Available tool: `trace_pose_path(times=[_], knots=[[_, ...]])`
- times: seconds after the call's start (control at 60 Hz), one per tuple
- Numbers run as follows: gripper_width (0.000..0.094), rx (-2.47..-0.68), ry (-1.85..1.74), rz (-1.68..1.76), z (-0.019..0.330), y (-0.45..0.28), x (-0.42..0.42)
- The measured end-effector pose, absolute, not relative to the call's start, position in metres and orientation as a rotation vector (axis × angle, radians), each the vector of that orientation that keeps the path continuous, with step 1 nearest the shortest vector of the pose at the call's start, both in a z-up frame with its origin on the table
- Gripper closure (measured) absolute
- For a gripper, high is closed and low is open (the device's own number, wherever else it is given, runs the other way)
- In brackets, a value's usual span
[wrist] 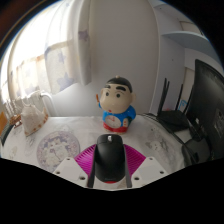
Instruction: Arrange mouse
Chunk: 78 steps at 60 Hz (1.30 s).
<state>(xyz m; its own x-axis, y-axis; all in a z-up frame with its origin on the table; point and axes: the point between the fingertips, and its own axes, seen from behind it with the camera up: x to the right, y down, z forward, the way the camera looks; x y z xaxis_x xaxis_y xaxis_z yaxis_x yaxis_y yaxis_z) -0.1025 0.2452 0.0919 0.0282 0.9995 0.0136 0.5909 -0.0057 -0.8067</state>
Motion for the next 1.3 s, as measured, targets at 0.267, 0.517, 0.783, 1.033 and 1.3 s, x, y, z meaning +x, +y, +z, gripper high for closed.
trace_pose_path(times=[0.267, 0.517, 0.783, 1.033, 1.3], knots=[[0.0506, -1.684, -1.718, 0.881, 0.068, 0.088, -0.135], [0.0469, -1.764, -1.771, 0.791, -0.013, 0.015, -0.134], [0.0077, -1.841, -1.744, 0.594, 0.024, 0.035, -0.096], [0.0086, -1.867, -1.734, 0.507, 0.136, 0.053, 0.016], [0.0083, -1.848, -1.770, 0.522, 0.173, 0.069, 0.080]])
